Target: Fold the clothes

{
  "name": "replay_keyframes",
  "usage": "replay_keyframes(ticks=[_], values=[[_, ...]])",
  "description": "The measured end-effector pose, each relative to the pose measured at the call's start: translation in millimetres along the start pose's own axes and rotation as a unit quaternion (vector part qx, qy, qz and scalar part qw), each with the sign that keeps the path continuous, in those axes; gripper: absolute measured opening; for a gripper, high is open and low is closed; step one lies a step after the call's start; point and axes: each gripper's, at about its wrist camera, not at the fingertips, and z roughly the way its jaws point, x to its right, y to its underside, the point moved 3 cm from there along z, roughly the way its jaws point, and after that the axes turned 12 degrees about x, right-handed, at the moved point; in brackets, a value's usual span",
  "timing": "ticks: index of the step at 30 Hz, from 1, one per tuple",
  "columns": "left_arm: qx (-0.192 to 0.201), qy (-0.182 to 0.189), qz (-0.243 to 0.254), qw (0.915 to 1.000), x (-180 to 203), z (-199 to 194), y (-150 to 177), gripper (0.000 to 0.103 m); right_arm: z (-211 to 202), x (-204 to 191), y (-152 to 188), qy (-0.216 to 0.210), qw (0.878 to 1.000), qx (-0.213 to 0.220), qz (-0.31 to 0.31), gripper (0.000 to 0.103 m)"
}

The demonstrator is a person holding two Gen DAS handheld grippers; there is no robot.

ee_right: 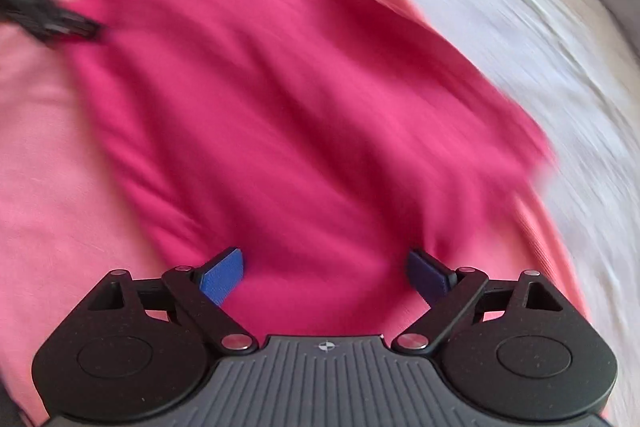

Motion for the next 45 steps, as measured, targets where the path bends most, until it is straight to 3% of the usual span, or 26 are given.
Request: replay_keyframes(ticks=[3,6,10,12,16,19,21,22,23,25,26,27,28,29,31,34,37,40,45], values=[[0.0,-0.001,0.002,1.0,0.3,-0.4,-0.2,0.091,-13.1,12.4,5.9,0.054,0.996,0.0,0.075,0.09],[0.001,-0.001,0.003,1.0,0.9,-0.4,0.0,0.092,-25.3,-7.7,-9.1,0.087,0.993,0.039,0.062,0.088],[0.002,0.0,0.003,1.0,0.9,-1.4,-0.1,0.092,-36.9,-49.4,-46.7,0.084,0.989,0.119,0.007,0.09],[-0.002,-0.001,-0.004,1.0,-1.8,-4.0,0.4,0.092,-26.1,-56.1,-70.7,0.073,0.988,0.136,0.011,0.09],[-0.013,-0.028,-0.019,0.9993,-15.7,-18.6,10.6,0.092,-7.0,-35.4,-91.4,0.049,0.981,0.152,0.108,0.09],[-0.005,-0.068,-0.014,0.9976,-16.1,-30.5,10.6,0.092,14.7,-7.8,-101.2,0.053,0.96,0.132,0.24,0.086],[0.0,-0.094,-0.011,0.9955,-16.4,-38.5,10.6,0.091,23.3,-8.8,-108.0,0.04,0.95,0.139,0.277,0.077],[0.003,-0.107,-0.009,0.9942,-16.5,-42.5,10.6,0.091,25.9,-16.1,-112.9,0.065,0.953,0.147,0.256,0.069],[0.006,-0.12,-0.004,0.9927,-15.9,-45.7,10.6,0.091,28.4,-23.5,-117.9,0.09,0.955,0.156,0.236,0.067],[0.003,-0.138,0.031,0.99,-9.8,-38.2,12.6,0.092,48.5,-29.2,-129.2,0.189,0.957,0.141,0.171,0.066],[-0.006,-0.136,0.026,0.9904,-11.9,-32.9,15.3,0.092,60.8,-28.8,-134.4,0.244,0.951,0.129,0.137,0.07],[-0.014,-0.133,0.019,0.9908,-14.3,-28.3,17.8,0.092,76.7,-23.6,-136.3,0.279,0.947,0.111,0.114,0.089],[-0.012,-0.128,0.005,0.9917,-18.8,-27.6,18.4,0.093,78.9,-17.4,-137.2,0.293,0.942,0.125,0.109,0.103],[-0.012,-0.125,0.0,0.9921,-21.4,-28.8,17.9,0.094,81.0,-11.3,-138.1,0.307,0.936,0.138,0.105,0.103],[-0.012,-0.119,-0.01,0.9927,-26.7,-31.1,16.8,0.094,74.7,-0.3,-141.2,0.289,0.938,0.143,0.125,0.098],[-0.001,-0.117,-0.015,0.993,-32.4,-40.4,15.1,0.094,45.8,-1.1,-132.5,0.288,0.932,0.18,0.125,0.094],[0.005,-0.153,-0.001,0.9882,-40.6,-50.9,12.9,0.092,16.2,-16.0,-115.9,0.28,0.927,0.219,0.117,0.094],[0.016,-0.177,-0.008,0.984,-57.1,-61.6,4.4,0.092,-3.3,-50.8,-92.5,0.245,0.935,0.236,0.101,0.094],[0.075,-0.14,0.004,0.9872,-54.4,-69.9,-34.1,0.092,12.8,-120.5,-40.2,0.229,0.957,0.177,0.015,0.094]])
